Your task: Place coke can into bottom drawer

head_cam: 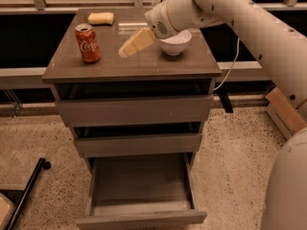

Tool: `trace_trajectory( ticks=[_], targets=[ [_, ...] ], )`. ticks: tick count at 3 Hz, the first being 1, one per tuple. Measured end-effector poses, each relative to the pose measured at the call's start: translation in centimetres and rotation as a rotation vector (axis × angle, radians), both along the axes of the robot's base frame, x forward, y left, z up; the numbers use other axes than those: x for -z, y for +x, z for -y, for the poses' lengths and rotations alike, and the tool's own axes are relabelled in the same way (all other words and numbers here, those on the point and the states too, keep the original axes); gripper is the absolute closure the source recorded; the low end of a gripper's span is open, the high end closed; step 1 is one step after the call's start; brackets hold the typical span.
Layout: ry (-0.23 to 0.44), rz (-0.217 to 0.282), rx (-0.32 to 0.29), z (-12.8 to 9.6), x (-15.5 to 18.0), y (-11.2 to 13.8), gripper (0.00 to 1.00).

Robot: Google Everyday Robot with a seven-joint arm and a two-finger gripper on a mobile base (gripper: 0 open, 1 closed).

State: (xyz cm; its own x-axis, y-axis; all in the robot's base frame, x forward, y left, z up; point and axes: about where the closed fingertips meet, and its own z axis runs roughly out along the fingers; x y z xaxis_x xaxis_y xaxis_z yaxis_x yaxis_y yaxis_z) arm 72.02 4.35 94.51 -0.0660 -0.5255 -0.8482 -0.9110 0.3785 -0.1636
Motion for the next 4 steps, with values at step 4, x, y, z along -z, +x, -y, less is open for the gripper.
trace_trajectory(
  ticks=[4],
  targets=[
    [0.23, 0.004, -0.031, -14.1, 4.8, 9.4, 0.0]
  ],
)
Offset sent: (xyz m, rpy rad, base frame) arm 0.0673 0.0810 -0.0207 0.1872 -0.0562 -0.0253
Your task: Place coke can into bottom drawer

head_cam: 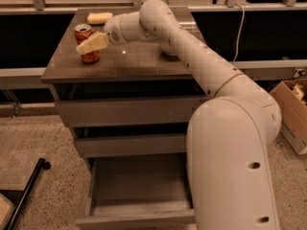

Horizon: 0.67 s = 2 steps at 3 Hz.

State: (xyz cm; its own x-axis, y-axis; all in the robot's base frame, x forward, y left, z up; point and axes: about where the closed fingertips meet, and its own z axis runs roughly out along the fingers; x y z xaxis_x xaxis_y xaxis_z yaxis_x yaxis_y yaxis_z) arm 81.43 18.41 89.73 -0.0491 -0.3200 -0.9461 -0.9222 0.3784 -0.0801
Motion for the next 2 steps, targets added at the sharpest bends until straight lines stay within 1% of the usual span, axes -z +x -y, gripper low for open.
trace_trajectory(
  ticks=[1, 2],
  targets=[
    [0.029, -0.038, -0.055, -3.7, 1.5, 0.5, 0.26],
    [0.038, -0.053, -0.069, -4.9, 2.1, 0.5, 0.5]
  ],
)
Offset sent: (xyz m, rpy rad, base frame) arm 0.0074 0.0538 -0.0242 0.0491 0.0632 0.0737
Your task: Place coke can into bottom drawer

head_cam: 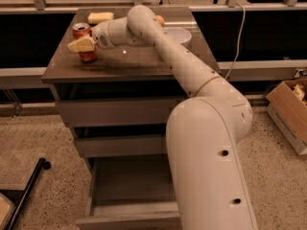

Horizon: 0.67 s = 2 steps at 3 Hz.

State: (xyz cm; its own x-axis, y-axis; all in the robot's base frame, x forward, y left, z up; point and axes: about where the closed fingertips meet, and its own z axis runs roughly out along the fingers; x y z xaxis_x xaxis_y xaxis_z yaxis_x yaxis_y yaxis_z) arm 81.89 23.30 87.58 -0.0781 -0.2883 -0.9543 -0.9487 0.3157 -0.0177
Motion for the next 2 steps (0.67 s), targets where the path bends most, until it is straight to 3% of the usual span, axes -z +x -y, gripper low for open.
trace_trajectory(
  ticks=[1, 2],
  targets=[
    [0.0, 0.012, 0.047, 2.2, -1.1, -0.2, 0.73],
    [0.001, 0.037, 0.124, 7.3, -3.5, -2.7, 0.97]
  ],
)
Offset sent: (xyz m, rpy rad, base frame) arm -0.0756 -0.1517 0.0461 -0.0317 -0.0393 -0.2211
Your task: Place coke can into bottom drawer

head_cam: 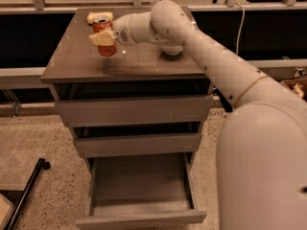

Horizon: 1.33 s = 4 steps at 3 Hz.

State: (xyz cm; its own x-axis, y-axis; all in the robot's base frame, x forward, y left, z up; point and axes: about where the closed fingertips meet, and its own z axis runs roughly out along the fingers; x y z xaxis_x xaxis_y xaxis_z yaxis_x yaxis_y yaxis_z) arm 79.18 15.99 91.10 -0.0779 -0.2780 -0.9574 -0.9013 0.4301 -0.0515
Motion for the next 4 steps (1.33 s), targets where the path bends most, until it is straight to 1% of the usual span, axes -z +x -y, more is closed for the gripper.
trace_trajectory(
  ticks=[1, 2, 3, 4],
  targets=[
    [-0.015, 0.009, 0.04, 4.9, -1.4, -4.1, 1.0],
    [-0.009, 0.0, -0.028, 7.5, -1.3, -10.9, 1.0],
    [0.029, -0.032, -0.175, 11.1, 0.9, -20.0, 1.0],
    [0.04, -0.135, -0.229, 14.2, 4.6, -25.3, 1.0]
  ],
)
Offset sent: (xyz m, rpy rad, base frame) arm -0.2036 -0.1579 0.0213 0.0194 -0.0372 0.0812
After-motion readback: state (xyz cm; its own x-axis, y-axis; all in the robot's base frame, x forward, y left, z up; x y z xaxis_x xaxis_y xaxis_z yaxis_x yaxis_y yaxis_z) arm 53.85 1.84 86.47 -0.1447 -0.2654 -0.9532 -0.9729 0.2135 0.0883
